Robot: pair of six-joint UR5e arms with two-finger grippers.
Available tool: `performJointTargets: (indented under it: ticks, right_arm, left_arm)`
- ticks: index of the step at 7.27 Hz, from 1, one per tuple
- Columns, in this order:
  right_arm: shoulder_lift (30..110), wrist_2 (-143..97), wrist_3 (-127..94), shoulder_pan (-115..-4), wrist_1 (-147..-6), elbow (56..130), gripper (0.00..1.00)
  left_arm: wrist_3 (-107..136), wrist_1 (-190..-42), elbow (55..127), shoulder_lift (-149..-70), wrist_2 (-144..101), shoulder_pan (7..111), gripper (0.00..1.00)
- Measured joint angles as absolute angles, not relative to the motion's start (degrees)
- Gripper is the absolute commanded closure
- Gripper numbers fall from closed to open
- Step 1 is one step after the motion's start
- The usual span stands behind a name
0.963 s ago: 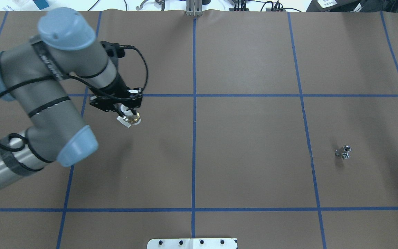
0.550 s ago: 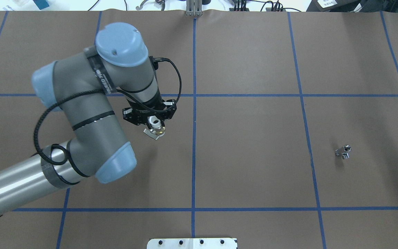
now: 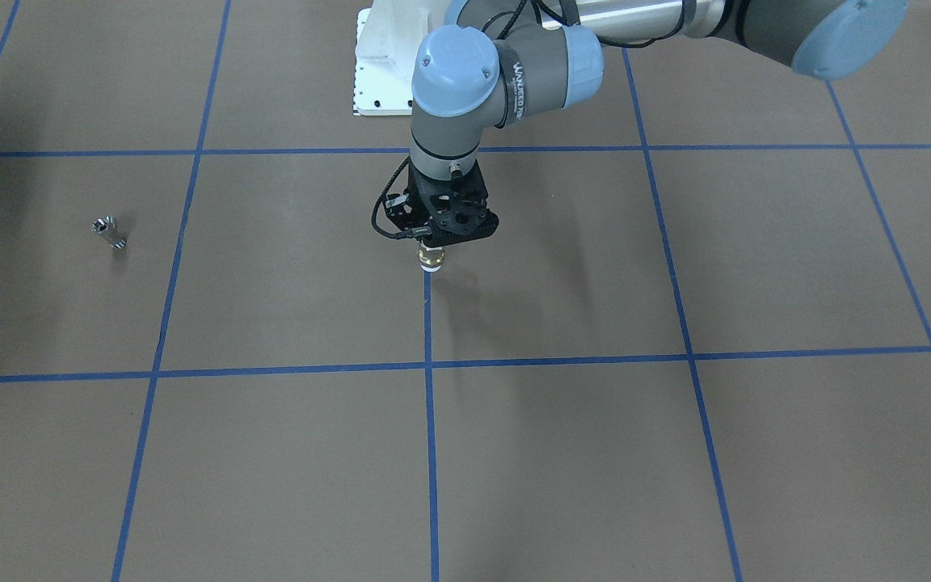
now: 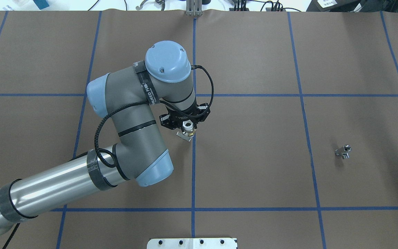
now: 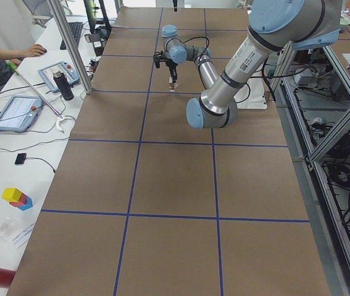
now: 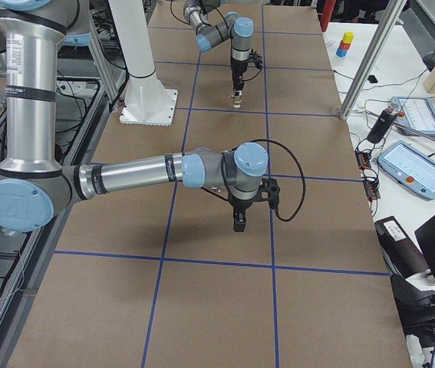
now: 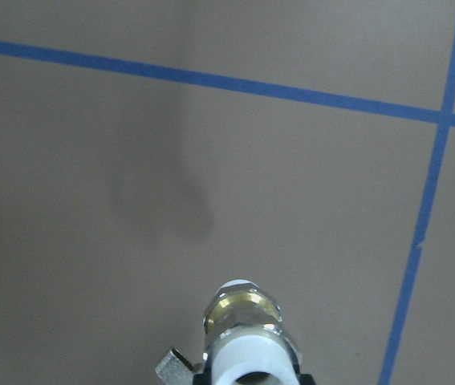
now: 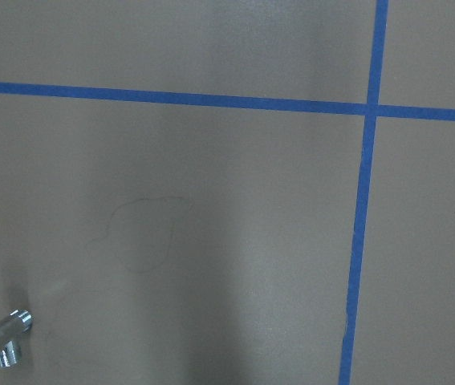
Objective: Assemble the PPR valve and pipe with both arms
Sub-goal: 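Lift the white valve with the left gripper and carry it toward table center, then lower the white valve upright at table center and open the left gripper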
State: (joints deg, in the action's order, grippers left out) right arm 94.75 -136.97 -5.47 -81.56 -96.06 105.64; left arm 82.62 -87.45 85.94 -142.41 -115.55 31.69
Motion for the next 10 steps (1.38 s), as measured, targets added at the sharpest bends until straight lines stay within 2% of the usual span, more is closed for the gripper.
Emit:
performJointTargets:
  ticks: [3, 10]
  right_arm:
    - [94.75, -137.01, -5.61, -81.57, -96.08, 105.64, 0.00]
    - [94.83, -137.11, -5.62, -81.57, -96.15, 105.63, 0.00]
  left_arm:
    - [82.29, -87.67, 82.37, -144.61, -114.81, 31.71, 1.00]
    - [85.08, -88.31, 80.03, -145.09, -113.28, 31.72, 1.00]
